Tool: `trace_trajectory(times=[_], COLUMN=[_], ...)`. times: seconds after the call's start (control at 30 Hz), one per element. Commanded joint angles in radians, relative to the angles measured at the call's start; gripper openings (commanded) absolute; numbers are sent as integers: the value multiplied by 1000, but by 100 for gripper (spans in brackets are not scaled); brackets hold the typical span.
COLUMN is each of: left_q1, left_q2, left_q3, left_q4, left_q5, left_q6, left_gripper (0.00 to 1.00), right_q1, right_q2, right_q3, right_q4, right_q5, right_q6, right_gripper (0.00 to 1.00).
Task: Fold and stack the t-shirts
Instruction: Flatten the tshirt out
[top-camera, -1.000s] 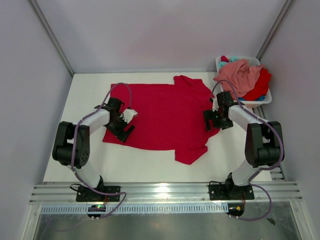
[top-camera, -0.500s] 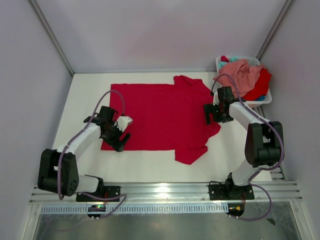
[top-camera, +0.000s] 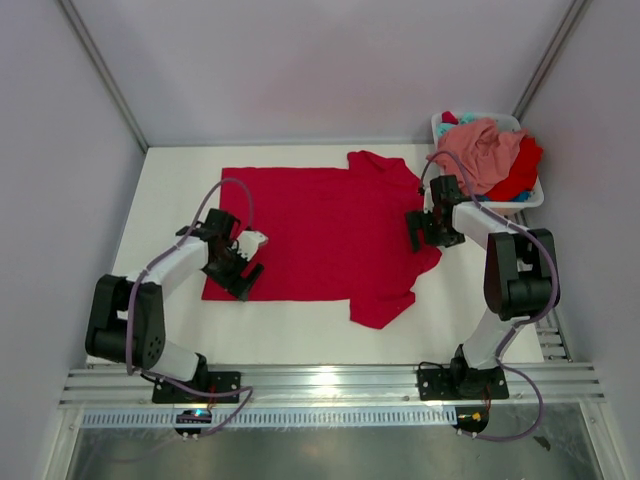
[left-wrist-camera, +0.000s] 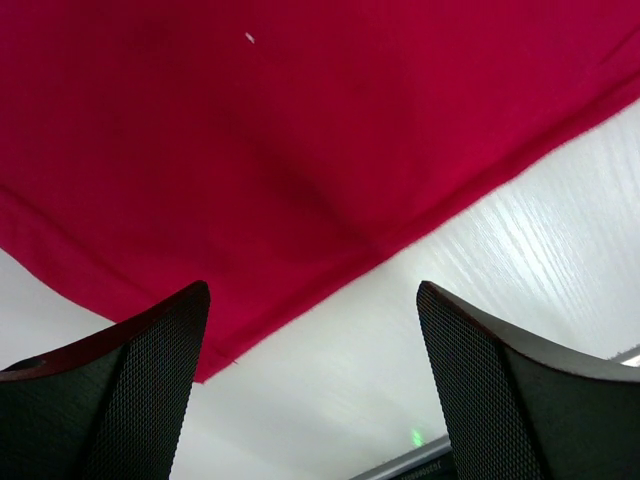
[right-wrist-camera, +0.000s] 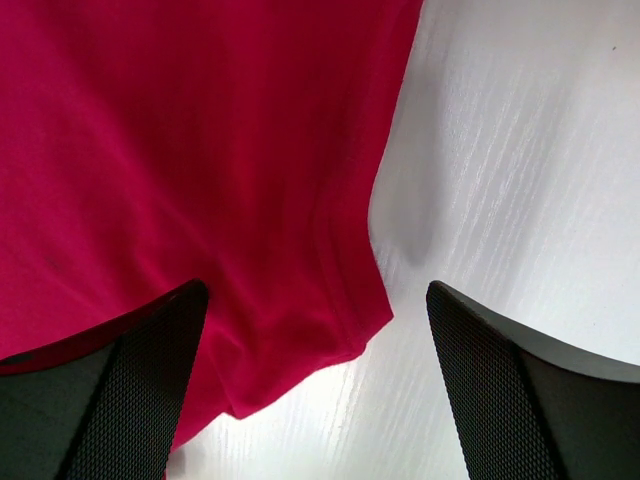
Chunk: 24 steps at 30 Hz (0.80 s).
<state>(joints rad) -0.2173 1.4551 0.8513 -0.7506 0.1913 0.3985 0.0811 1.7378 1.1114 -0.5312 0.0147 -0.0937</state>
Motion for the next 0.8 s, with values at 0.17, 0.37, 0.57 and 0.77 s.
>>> trace_trajectory(times=[0.17, 0.37, 0.57, 0.77], left_q1=[6, 6, 9, 13], left_q2=[113, 128, 119, 123], left_q3=[88, 89, 94, 84], left_q4=[157, 171, 181, 191], left_q5=[-56, -75, -95, -87], left_q6=[-24, -30, -30, -33], left_gripper=[86, 86, 86, 86], right_q1=[0, 0, -1, 0], right_q2=[34, 37, 19, 0], right_q3=[-12, -28, -42, -50], right_q4=[37, 51, 77, 70], right_q5=[115, 214, 321, 334], right_q6=[-20, -29, -6, -6], right_gripper=[94, 94, 99, 99])
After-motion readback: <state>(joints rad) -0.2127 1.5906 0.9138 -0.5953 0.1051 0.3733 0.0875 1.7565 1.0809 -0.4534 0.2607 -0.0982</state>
